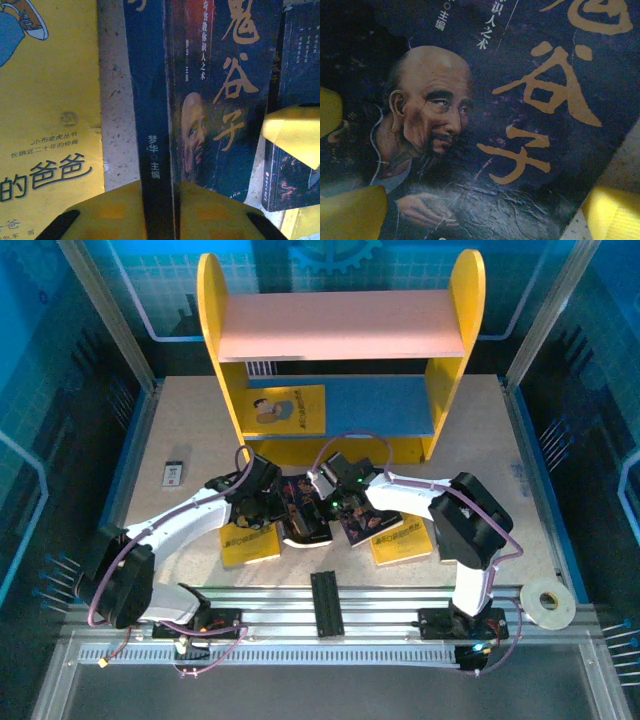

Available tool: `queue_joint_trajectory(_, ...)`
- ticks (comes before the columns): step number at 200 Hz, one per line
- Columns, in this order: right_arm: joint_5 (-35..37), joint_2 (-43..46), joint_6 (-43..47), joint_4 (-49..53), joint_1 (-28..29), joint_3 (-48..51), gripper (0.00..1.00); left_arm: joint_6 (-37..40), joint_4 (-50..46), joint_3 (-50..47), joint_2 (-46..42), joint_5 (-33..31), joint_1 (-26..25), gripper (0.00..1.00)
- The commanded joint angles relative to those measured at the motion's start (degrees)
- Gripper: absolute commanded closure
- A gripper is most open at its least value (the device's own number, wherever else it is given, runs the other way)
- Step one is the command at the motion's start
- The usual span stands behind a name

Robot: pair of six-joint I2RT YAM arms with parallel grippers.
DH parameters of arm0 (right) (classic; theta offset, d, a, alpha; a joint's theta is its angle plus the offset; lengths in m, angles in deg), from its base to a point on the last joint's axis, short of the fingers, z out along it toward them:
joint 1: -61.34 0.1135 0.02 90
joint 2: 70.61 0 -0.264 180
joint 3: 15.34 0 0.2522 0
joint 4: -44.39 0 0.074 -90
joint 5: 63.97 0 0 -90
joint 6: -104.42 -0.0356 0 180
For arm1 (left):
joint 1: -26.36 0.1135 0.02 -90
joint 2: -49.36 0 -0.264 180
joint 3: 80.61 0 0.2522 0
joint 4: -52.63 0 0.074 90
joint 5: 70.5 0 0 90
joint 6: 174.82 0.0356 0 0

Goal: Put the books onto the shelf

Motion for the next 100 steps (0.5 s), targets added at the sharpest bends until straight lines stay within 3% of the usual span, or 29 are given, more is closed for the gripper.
queue_joint_trajectory(1, -2.6, 0.1, 0.3, -0.5, 0.3, 1.2, 0.00, 1.9, 2.5, 2.0, -0.8, 0.8, -1.2, 0.81)
queue_joint_trajectory(64, -3.1, 3.3, 0.4, -0.4, 0.2, 1.6, 0.00, 3.7, 0.5, 2.9, -1.0, 0.3, -1.3, 1.00)
queue_joint_trajectory(100, -3.1, 11.4, -2.1, -4.6, -0.8, 6.2, 0.00, 8.3, 0.3, 4.5, -4.9, 4.1, -1.3, 1.00)
